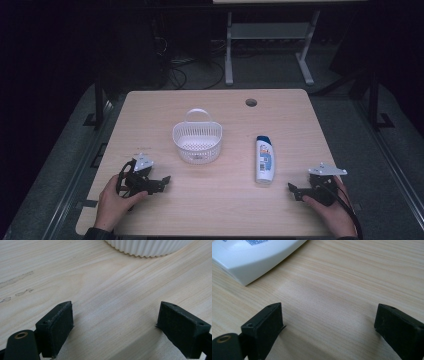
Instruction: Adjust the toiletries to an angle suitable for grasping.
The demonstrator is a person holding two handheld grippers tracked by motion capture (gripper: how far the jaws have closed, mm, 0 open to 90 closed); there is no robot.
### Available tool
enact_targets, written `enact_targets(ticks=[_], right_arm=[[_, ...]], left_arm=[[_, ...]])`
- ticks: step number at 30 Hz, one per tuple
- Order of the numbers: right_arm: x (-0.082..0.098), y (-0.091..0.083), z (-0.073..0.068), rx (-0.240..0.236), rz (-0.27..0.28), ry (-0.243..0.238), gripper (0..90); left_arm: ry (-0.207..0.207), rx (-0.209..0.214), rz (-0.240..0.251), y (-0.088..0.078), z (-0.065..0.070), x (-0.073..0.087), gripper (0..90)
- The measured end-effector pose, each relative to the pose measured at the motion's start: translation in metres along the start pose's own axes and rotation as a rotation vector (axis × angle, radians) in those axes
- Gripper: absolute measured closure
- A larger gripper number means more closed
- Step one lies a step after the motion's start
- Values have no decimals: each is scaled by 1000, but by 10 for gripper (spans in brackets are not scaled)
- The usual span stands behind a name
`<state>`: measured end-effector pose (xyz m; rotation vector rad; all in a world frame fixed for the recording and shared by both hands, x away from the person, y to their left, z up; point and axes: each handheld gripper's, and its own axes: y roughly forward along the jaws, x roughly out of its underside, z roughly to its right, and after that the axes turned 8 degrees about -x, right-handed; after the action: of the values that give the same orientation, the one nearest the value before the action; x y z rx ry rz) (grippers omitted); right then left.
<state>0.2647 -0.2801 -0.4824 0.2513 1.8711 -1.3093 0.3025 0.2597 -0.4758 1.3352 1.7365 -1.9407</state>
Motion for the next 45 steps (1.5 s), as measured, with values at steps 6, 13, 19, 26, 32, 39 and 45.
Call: enact_targets(ticks=[6,13,19,26,32,39,45], right_arm=[[0,0,0,4,0,3,78],[1,-3,1,7,7,5,154],[0,-10,2,13,-2,9,372],[-6,-18,1,-8,14,11,625],[-11,-23,-2,-50,9,42,778],[-20,-30,-2,-80,10,59,897],[-29,-31,-1,-85,5,57,898]], left_arm=[[-4,-2,1,0,0,0,126],[-2,0,1,1,0,-1,126],[-2,0,0,1,0,-1,126],[-2,-1,0,1,0,-1,126],[-3,-1,0,1,0,-1,126],[-2,-1,0,1,0,-1,126],[-3,-1,1,1,0,-1,126]])
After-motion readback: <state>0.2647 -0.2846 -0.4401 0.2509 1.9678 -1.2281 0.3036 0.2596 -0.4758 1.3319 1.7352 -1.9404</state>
